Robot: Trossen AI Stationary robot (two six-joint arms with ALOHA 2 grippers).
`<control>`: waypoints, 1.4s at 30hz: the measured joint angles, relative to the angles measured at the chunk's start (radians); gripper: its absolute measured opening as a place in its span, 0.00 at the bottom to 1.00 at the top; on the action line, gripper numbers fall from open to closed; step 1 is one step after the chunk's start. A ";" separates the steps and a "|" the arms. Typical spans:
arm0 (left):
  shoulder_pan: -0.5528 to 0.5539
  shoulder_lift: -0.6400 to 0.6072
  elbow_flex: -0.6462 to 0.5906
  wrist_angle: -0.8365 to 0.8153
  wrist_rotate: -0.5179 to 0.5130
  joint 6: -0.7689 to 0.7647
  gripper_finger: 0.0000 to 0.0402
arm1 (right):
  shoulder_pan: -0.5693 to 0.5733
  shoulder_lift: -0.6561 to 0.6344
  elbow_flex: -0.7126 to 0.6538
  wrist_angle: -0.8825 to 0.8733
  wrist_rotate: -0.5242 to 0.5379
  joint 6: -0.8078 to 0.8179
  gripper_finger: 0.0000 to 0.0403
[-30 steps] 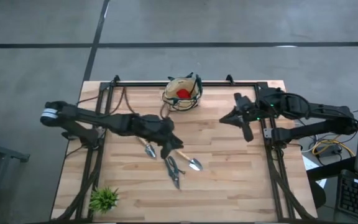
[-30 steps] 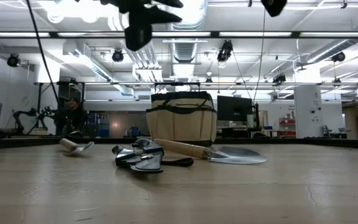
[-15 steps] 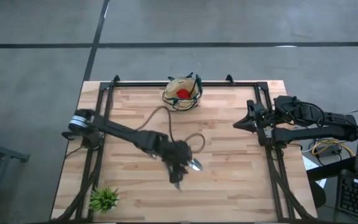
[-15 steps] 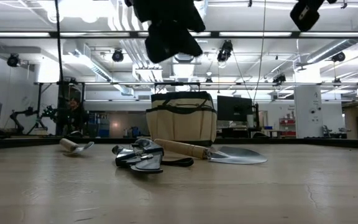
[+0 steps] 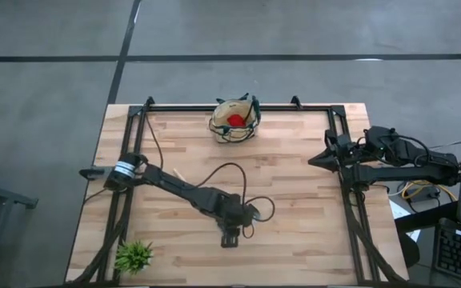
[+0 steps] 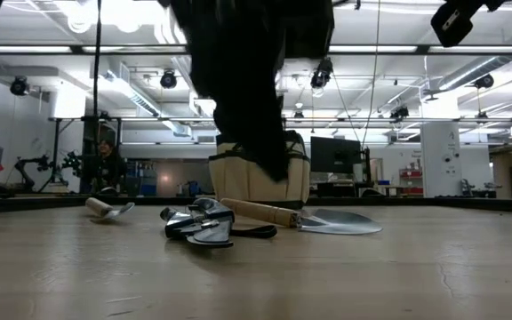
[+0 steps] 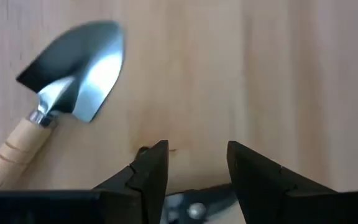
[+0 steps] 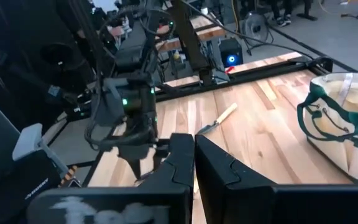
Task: Pick & Place Garden tools in Gardening bag
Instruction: Put the shear scissors into the gardening bag
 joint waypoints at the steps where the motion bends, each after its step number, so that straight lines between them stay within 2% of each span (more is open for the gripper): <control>1: -0.002 0.009 0.000 0.000 -0.012 0.004 0.42 | 0.000 -0.008 -0.008 0.000 0.000 0.000 0.02; 7: -0.004 0.030 0.002 -0.032 -0.127 0.007 0.40 | 0.000 -0.053 -0.055 -0.004 0.003 0.029 0.02; 16: -0.003 0.045 0.001 -0.048 -0.125 0.040 0.39 | 0.000 -0.079 -0.101 0.002 0.004 0.065 0.02; 25: 0.009 0.045 -0.058 -0.026 -0.120 0.038 0.39 | 0.000 -0.092 -0.123 0.045 0.005 0.015 0.02; 39: 0.009 0.039 -0.097 0.029 -0.136 0.021 0.39 | -0.001 -0.163 -0.322 0.046 0.051 0.067 0.02; 42: 0.010 0.040 -0.098 0.039 -0.140 0.012 0.38 | 0.000 -0.174 -0.375 0.094 0.054 0.075 0.02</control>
